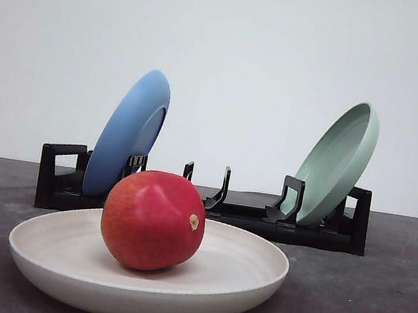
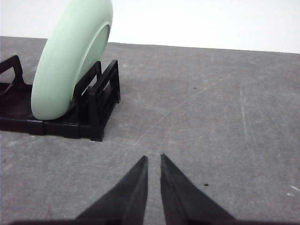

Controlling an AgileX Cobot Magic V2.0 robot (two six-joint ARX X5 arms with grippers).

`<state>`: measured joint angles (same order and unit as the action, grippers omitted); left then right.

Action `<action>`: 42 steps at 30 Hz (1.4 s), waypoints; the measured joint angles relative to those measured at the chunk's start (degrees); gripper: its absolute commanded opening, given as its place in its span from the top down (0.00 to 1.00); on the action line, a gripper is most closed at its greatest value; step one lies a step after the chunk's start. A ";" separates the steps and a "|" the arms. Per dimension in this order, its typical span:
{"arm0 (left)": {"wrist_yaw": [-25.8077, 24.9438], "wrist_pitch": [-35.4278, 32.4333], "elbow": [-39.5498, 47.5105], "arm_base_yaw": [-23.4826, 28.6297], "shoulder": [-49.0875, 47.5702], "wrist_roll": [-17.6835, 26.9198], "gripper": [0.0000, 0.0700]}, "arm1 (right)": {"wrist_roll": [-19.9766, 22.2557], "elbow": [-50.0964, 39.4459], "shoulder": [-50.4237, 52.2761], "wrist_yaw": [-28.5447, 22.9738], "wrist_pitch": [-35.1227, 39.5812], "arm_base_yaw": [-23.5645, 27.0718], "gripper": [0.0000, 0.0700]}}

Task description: Place pomegranate in white plate

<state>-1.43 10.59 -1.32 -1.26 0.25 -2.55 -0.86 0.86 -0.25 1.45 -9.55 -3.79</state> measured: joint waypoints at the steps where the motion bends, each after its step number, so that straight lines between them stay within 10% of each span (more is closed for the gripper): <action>1: 0.00 0.00 0.00 0.00 0.00 0.00 1.00 | 0.00 0.00 0.00 0.00 0.00 0.00 0.93; 42: 0.00 0.00 0.00 0.00 0.00 0.00 1.00 | 0.00 0.00 0.00 0.00 0.00 0.00 0.93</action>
<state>-1.43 10.59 -1.32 -1.26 0.25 -2.55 -0.86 0.86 -0.25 1.45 -9.55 -3.79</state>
